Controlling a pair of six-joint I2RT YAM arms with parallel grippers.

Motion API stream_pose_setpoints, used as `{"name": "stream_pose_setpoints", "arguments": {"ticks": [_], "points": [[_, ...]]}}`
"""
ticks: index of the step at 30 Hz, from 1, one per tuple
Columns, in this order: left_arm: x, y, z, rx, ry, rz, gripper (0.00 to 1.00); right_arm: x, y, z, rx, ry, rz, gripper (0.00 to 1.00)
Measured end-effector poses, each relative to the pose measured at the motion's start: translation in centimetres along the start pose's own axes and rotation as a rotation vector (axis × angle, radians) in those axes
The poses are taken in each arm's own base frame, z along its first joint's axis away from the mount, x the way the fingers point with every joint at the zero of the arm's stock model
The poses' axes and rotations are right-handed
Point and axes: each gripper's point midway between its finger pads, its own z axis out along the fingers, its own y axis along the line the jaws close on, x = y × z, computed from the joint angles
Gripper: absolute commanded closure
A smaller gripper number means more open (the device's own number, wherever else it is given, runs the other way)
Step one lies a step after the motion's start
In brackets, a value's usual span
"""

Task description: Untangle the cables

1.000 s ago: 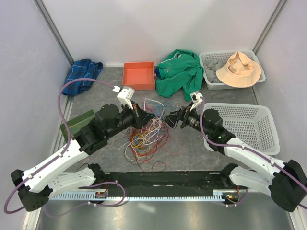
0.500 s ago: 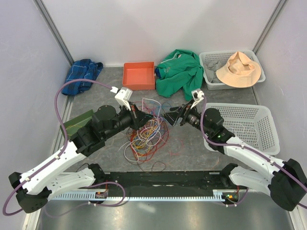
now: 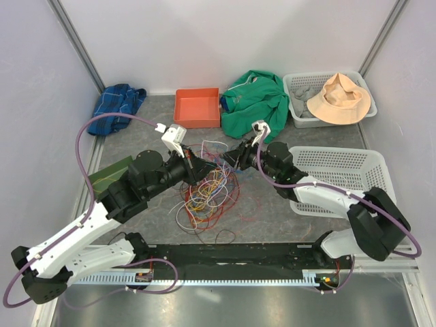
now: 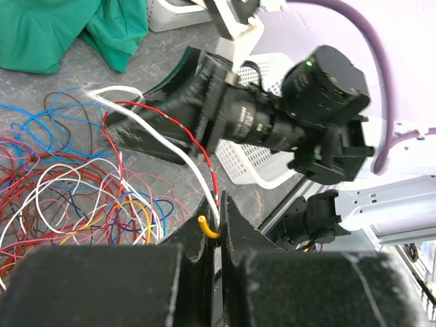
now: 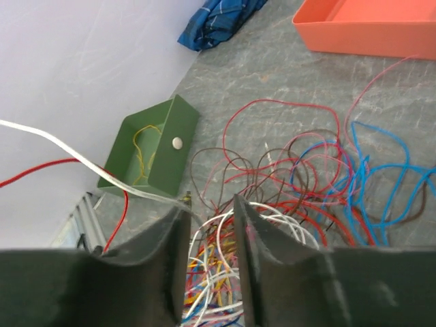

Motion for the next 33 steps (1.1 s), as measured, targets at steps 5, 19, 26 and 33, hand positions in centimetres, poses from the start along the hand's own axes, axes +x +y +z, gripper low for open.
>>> {"name": "stream_pose_setpoints", "arguments": {"ticks": [5, 19, 26, 33], "points": [[0.0, 0.0, -0.2, 0.003, -0.005, 0.0, 0.98, -1.1, 0.7, 0.5, -0.022, -0.037, 0.008, 1.0], [0.6, 6.3, -1.6, -0.307, -0.064, -0.03, 0.0, -21.3, 11.3, -9.1, 0.061, -0.385, -0.18, 1.0], [1.4, 8.7, -1.8, -0.396, -0.088, -0.02, 0.02, -26.2, 13.2, -13.3, 0.164, -0.444, -0.223, 1.0], [1.4, 8.6, -0.9, -0.331, -0.168, -0.033, 0.0, -32.0, 17.3, -16.9, 0.158, -0.535, -0.246, 1.0]]}}
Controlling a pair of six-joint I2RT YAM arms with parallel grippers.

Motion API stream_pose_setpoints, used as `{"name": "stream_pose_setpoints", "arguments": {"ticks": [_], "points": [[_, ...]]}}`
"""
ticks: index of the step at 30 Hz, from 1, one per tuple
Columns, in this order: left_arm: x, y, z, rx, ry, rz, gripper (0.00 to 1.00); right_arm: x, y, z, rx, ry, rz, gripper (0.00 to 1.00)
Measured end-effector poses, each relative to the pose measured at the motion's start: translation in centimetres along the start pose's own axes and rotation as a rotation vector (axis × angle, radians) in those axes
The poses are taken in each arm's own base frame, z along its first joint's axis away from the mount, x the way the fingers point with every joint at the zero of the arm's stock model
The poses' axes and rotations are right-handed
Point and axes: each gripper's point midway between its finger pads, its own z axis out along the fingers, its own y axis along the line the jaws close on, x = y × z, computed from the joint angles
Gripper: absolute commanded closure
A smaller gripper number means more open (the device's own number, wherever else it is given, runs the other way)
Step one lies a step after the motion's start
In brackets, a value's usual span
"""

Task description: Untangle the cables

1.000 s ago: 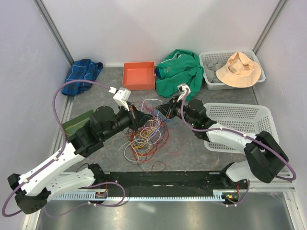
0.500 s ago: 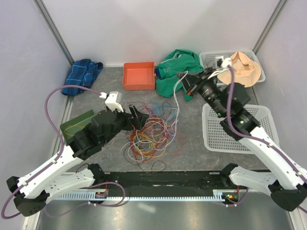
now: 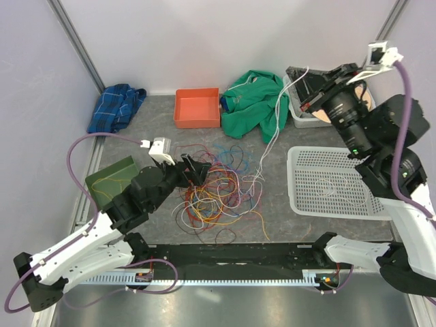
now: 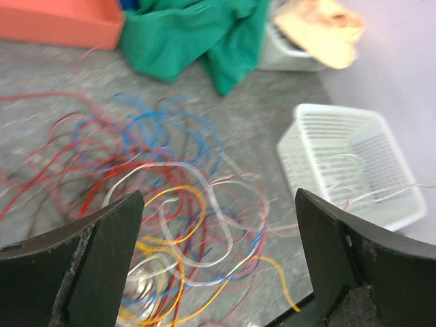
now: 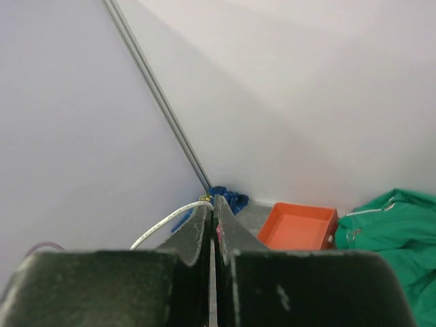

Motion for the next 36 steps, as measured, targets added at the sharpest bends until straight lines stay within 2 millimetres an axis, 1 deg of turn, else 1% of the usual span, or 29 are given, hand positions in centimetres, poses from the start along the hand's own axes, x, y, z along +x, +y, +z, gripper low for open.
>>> {"name": "stream_pose_setpoints", "arguments": {"ticks": [1, 3, 6, 9, 10, 13, 17, 20, 22, 26, 28, 33, 36], "points": [[0.1, -0.3, 0.2, 0.028, -0.015, -0.003, 0.0, -0.9, 0.3, -0.2, -0.005, -0.013, 0.003, 1.0], [0.4, -1.2, 0.4, 0.107, -0.048, -0.01, 0.0, -1.8, 0.7, -0.2, -0.009, -0.024, 0.006, 1.0], [1.1, -2.8, 0.4, 0.275, -0.122, -0.026, 0.0, -1.8, 0.7, -0.1, -0.005, -0.013, 0.01, 1.0], [2.0, -3.9, 0.0, 0.409, -0.174, -0.029, 0.0, -0.7, 0.4, 0.3, 0.008, 0.023, 0.012, 1.0], [2.1, -4.4, -0.2, 0.446, -0.187, -0.028, 0.0, -0.3, 0.3, 0.5, 0.013, 0.036, 0.015, 1.0], [1.0, -7.2, -1.3, 0.615, -0.254, -0.021, 0.0, 1.4, 0.1, 1.6, 0.025, 0.085, 0.019, 1.0], [-0.5, -10.4, -2.8, 0.794, -0.333, -0.012, 0.0, 2.7, 0.5, 2.4, 0.01, 0.134, 0.038, 1.0], [-0.5, -12.2, -2.9, 0.881, -0.339, 0.002, 0.0, 3.2, 0.9, 2.4, -0.01, 0.156, 0.058, 1.0], [0.1, -13.5, -2.8, 0.932, -0.32, 0.019, 0.0, 3.3, 1.2, 2.3, -0.022, 0.161, 0.071, 1.0], [1.3, -15.3, -2.3, 0.985, -0.29, 0.058, 0.0, 3.4, 1.8, 2.1, -0.05, 0.173, 0.096, 1.0], [2.0, -15.6, -1.6, 0.989, -0.277, 0.074, 0.0, 3.4, 2.1, 2.0, -0.061, 0.178, 0.104, 1.0], [3.7, -16.0, 1.0, 0.967, -0.234, 0.108, 0.01, 3.8, 2.4, 1.5, -0.082, 0.196, 0.117, 1.0], [4.6, -16.3, 2.5, 0.956, -0.21, 0.116, 0.04, 4.2, 2.2, 1.0, -0.081, 0.206, 0.118, 1.0]]}}
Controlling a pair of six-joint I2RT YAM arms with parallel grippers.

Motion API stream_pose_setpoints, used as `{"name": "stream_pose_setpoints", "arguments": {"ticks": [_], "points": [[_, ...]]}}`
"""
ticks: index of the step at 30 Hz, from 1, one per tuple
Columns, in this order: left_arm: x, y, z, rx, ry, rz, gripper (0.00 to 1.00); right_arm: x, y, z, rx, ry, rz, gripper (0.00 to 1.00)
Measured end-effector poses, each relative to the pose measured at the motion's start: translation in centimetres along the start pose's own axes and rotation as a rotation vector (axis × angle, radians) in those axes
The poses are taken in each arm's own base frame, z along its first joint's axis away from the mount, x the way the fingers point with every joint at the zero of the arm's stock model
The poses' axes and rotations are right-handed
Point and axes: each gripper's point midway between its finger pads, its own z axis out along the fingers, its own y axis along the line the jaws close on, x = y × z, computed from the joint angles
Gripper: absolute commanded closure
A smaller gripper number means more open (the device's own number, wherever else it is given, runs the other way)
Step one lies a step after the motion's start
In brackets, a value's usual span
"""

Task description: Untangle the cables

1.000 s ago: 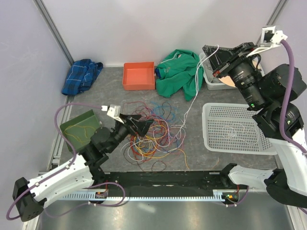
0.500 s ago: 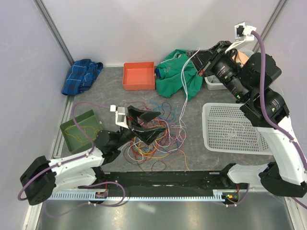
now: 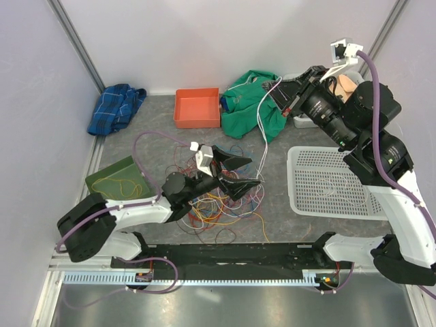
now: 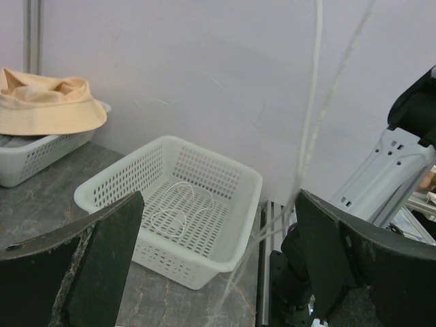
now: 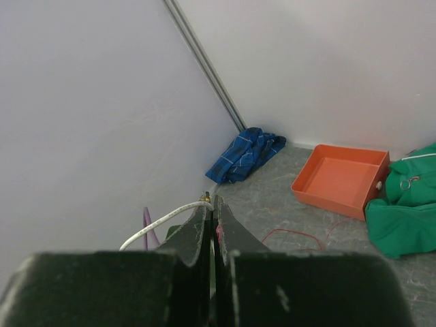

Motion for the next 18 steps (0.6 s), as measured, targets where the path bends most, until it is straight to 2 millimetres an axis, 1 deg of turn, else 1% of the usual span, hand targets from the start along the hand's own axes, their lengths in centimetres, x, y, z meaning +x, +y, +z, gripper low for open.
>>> {"name": "stream_pose_setpoints", "arguments": {"ticks": [2, 4, 5, 6, 8, 9, 11, 12, 14, 16, 17, 18], "points": [[0.7, 0.3, 0.7, 0.006, 0.011, -0.003, 0.07, 0.4, -0.2, -0.2, 0.004, 0.009, 0.0, 1.0], [1.1, 0.4, 1.2, 0.019, 0.019, -0.005, 0.15, 0.7, -0.4, -0.2, 0.008, 0.016, 0.0, 1.0], [1.2, 0.4, 1.5, 0.027, 0.02, -0.005, 0.21, 0.8, -0.5, -0.2, 0.01, 0.018, 0.0, 1.0], [1.2, 0.3, 1.8, 0.038, 0.021, -0.005, 0.32, 1.0, -0.5, -0.2, 0.011, 0.022, -0.001, 1.0], [1.1, -0.1, 2.2, 0.058, 0.019, -0.008, 0.4, 1.3, -0.7, -0.1, 0.015, 0.028, -0.001, 1.0], [1.1, -0.4, 2.4, 0.074, 0.021, -0.008, 0.5, 1.4, -0.8, -0.1, 0.017, 0.031, -0.001, 1.0], [0.9, -0.9, 2.6, 0.097, 0.021, -0.007, 0.63, 1.7, -0.9, -0.1, 0.02, 0.036, -0.001, 1.0], [0.8, -1.2, 2.7, 0.11, 0.02, -0.006, 0.8, 1.8, -1.0, -0.1, 0.022, 0.039, -0.001, 1.0], [0.7, -1.6, 2.7, 0.133, 0.026, -0.009, 0.98, 2.2, -1.2, -0.1, 0.026, 0.047, -0.001, 1.0], [0.8, -1.8, 2.7, 0.142, 0.032, -0.012, 0.98, 2.6, -1.4, -0.1, 0.031, 0.055, -0.001, 1.0], [0.9, -1.8, 2.6, 0.142, 0.037, -0.013, 0.98, 2.8, -1.5, -0.1, 0.033, 0.059, -0.002, 0.98], [0.9, -1.9, 2.6, 0.144, 0.042, -0.014, 0.98, 3.0, -1.7, -0.1, 0.037, 0.063, -0.003, 0.85]]}}
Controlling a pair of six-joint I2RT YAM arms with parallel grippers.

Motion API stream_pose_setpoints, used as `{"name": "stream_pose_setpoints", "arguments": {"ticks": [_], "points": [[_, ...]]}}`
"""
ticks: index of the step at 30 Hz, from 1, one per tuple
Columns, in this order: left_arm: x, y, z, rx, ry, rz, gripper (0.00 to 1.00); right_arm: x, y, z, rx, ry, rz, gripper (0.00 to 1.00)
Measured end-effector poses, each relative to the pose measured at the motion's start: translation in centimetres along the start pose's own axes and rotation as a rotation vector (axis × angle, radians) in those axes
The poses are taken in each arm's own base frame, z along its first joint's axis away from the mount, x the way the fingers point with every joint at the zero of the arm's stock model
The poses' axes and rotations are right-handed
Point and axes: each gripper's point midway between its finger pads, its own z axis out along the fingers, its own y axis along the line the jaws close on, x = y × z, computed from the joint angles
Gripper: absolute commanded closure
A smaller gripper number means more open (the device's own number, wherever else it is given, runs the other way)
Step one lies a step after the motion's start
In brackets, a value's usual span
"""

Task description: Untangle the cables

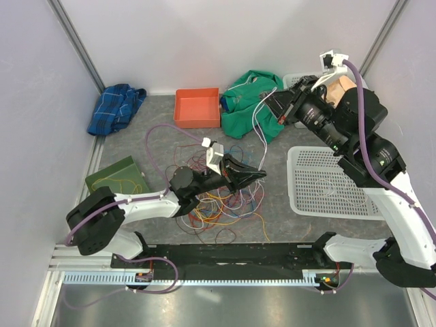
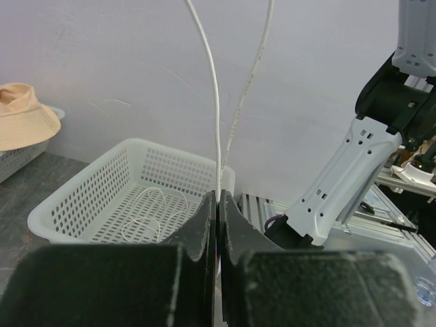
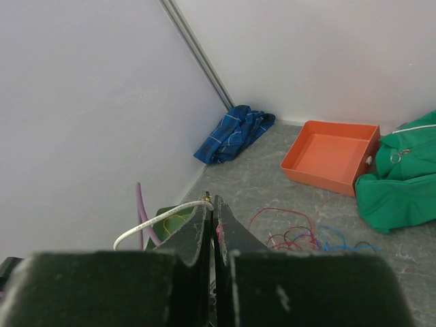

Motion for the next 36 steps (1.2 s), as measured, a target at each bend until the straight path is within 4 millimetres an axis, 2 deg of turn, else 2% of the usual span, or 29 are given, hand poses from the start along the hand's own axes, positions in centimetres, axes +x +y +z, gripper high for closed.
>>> {"name": "stream_pose_setpoints", "arguments": {"ticks": [1, 3, 4, 5, 7, 9, 11, 14, 16, 19, 24, 27, 29, 30, 33, 36], "points": [[0.1, 0.0, -0.1, -0.006, 0.011, -0.005, 0.98, 0.2, -0.2, 0.0, 0.007, 0.003, -0.002, 0.46], [0.0, 0.1, -0.2, -0.033, 0.036, -0.018, 0.98, 0.5, -0.8, -0.3, 0.027, -0.003, -0.009, 0.2], [-0.2, 0.3, -0.2, -0.05, 0.052, -0.021, 0.98, 0.6, -1.1, -0.6, 0.036, -0.005, -0.008, 0.02], [-0.6, 0.6, 0.0, -0.088, 0.081, -0.03, 0.98, 0.7, -1.5, -1.0, 0.048, -0.013, -0.018, 0.02], [-2.7, 1.0, 1.1, -0.147, 0.101, -0.026, 0.98, 1.1, -2.5, -2.2, 0.082, -0.026, -0.03, 0.02], [-6.2, 1.4, 2.6, -0.218, 0.1, -0.009, 0.98, 1.2, -3.2, -3.6, 0.107, -0.048, -0.033, 0.02], [-10.8, 1.2, 3.9, -0.275, 0.069, 0.022, 0.98, 1.7, -4.2, -5.2, 0.131, -0.069, -0.033, 0.02], [-17.4, -0.2, 4.5, -0.319, -0.001, 0.068, 0.98, 3.3, -6.0, -7.0, 0.176, -0.077, -0.033, 0.02], [-20.8, -1.2, 4.6, -0.333, -0.038, 0.092, 0.98, 4.8, -7.2, -7.8, 0.204, -0.071, -0.026, 0.02], [-25.3, -2.5, 4.8, -0.353, -0.094, 0.132, 0.98, 8.5, -9.2, -8.6, 0.227, -0.042, 0.0, 0.02], [-29.9, -3.3, 6.3, -0.362, -0.142, 0.177, 0.98, 17.0, -12.8, -9.8, 0.25, 0.08, 0.056, 0.02], [-30.3, -2.9, 7.9, -0.355, -0.141, 0.177, 0.98, 20.8, -14.2, -10.1, 0.27, 0.151, 0.082, 0.02], [-29.6, -2.2, 9.1, -0.349, -0.123, 0.172, 0.98, 21.3, -14.6, -10.5, 0.286, 0.164, 0.084, 0.02], [-28.7, -1.6, 9.9, -0.347, -0.101, 0.164, 0.98, 21.0, -14.6, -10.6, 0.289, 0.15, 0.083, 0.02], [-24.7, 0.7, 11.9, -0.347, -0.022, 0.128, 0.98, 18.0, -14.6, -11.9, 0.319, 0.062, 0.064, 0.02], [-19.2, 3.7, 13.7, -0.364, 0.085, 0.075, 0.98, 11.6, -13.3, -13.8, 0.338, -0.101, 0.045, 0.02]]}}
